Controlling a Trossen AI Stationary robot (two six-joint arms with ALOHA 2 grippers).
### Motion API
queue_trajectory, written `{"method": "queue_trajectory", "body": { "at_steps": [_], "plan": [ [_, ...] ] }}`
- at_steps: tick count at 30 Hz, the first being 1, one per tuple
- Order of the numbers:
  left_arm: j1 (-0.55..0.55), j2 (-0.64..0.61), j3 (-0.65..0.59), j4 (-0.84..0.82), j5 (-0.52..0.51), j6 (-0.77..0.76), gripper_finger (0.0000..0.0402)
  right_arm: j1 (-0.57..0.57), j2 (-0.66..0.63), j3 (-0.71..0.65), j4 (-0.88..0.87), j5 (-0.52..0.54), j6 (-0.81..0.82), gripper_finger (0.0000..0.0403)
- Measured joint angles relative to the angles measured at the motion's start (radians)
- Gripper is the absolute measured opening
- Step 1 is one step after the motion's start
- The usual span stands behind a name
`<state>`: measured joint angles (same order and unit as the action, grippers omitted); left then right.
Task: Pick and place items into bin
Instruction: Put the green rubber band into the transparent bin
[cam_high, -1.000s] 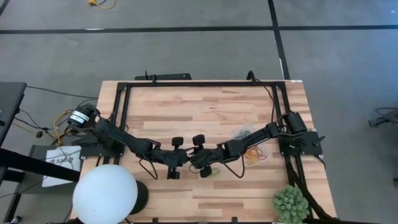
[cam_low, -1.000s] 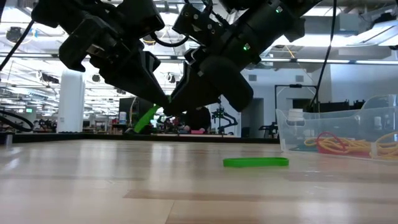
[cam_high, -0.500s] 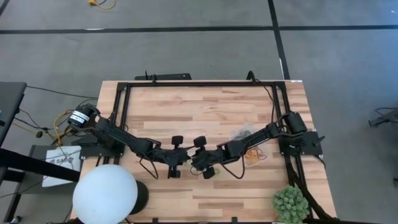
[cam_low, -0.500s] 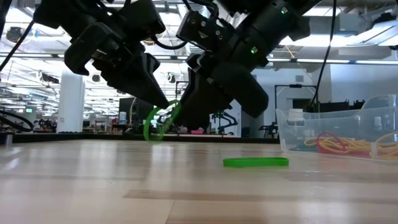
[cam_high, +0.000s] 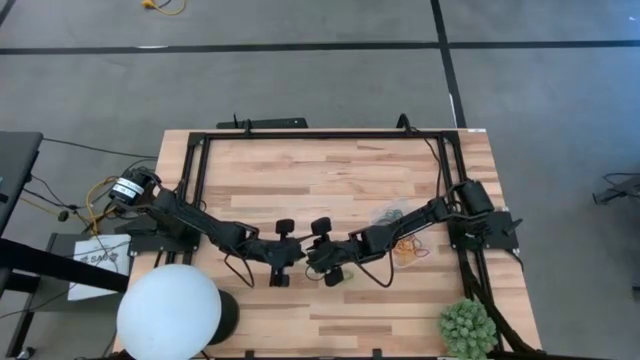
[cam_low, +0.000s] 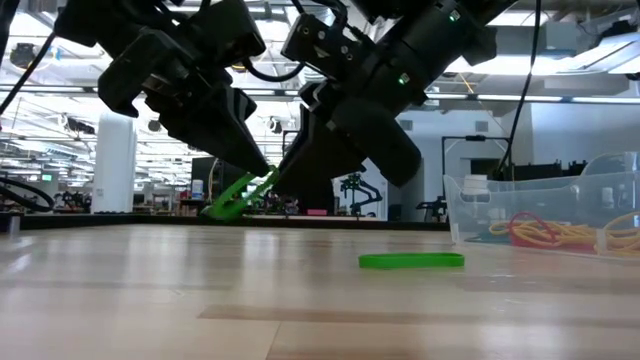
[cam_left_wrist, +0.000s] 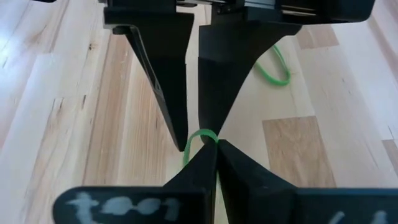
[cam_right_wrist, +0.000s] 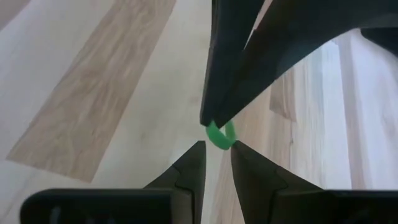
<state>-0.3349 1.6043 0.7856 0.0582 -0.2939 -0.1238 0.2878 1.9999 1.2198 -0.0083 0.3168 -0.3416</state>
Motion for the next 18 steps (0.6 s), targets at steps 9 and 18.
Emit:
{"method": "queue_trajectory", "body": {
  "at_steps": [9,18],
  "plan": [
    [0.001,0.000,0.000,0.000,0.001,-0.001,0.0000,0.000,0.000,0.000,0.044,-0.001,-0.008,0.0071],
    [0.001,0.000,0.000,-0.001,-0.002,-0.002,0.0000,-0.001,0.001,0.000,0.057,-0.021,-0.010,0.0071]
  ]
}}
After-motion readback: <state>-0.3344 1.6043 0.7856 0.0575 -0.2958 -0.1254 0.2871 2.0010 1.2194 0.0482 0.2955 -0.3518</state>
